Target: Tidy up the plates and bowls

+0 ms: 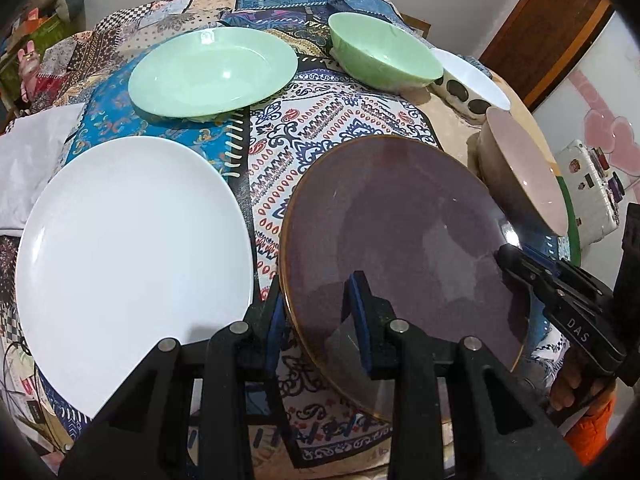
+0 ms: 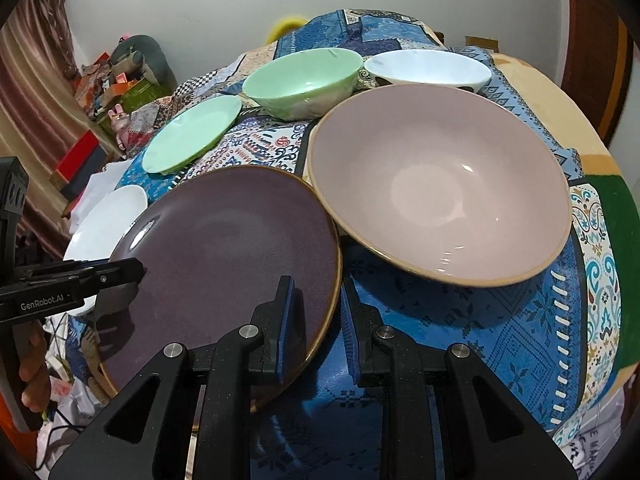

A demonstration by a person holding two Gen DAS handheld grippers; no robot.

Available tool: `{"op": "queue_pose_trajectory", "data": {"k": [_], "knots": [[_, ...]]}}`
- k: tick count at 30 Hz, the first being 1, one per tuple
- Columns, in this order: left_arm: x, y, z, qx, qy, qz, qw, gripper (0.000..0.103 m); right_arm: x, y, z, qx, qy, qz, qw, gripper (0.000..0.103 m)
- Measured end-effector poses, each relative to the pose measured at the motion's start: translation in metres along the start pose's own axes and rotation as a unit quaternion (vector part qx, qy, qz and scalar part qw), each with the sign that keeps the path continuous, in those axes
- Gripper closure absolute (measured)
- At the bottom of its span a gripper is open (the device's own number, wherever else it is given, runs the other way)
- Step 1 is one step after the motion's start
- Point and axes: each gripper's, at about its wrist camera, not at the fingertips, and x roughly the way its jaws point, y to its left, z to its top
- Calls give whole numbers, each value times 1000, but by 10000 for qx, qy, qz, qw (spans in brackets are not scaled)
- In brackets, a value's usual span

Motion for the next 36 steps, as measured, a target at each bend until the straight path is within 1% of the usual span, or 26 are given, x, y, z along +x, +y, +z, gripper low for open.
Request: {"op": "queue_pose_trajectory", "data": {"k": [4, 7, 10, 13, 16, 19, 23, 26, 27, 28, 30, 32, 34, 36], "knots": [[5, 1, 3, -30, 24, -18, 10000, 72, 1, -4, 0, 90, -21, -5, 10000, 83], [8, 1, 5, -36, 29, -14, 10000, 71, 3, -4, 1, 55, -53, -93, 9999, 83], [9, 1, 5, -37, 37, 22, 10000, 69, 3, -1, 1, -16, -55, -161, 9999, 82], [9, -2, 5, 17, 27, 138, 9999, 70, 2, -1, 1, -29, -27, -113, 9999, 80], [7, -7, 3, 203, -34, 342, 9992, 70, 1, 2, 2, -146, 10, -164, 9998, 80], [2, -7, 2, 212, -72, 329, 9992, 70, -3, 3, 3, -185, -23, -191, 9996, 80], [-12, -8, 1, 216, -254, 340, 9989, 69, -11, 2, 4, -204, -101, -148, 9996, 80], [-26, -10, 0, 291, -384, 375, 9981, 63, -19, 6, 5, -299, -166, -125, 9993, 77], [-33, -10, -1, 310, -470, 411, 9976, 58, -21, 8, 5, -327, -189, -108, 9992, 76], [-39, -11, -1, 310, -566, 446, 9969, 53, -25, 10, 5, -366, -236, -74, 9990, 73], [-51, -10, -2, 304, -717, 472, 9958, 49, -32, 15, 6, -435, -327, -31, 9985, 68], [-65, -9, -2, 288, -882, 475, 9946, 45, -38, 20, 8, -495, -421, 37, 9979, 59], [-78, -7, -3, 264, -1019, 482, 9933, 40, -45, 27, 11, -585, -536, 74, 9968, 57], [-90, -4, -3, 214, -1139, 479, 9921, 37, -49, 35, 13, -677, -624, 95, 9957, 57]]}}
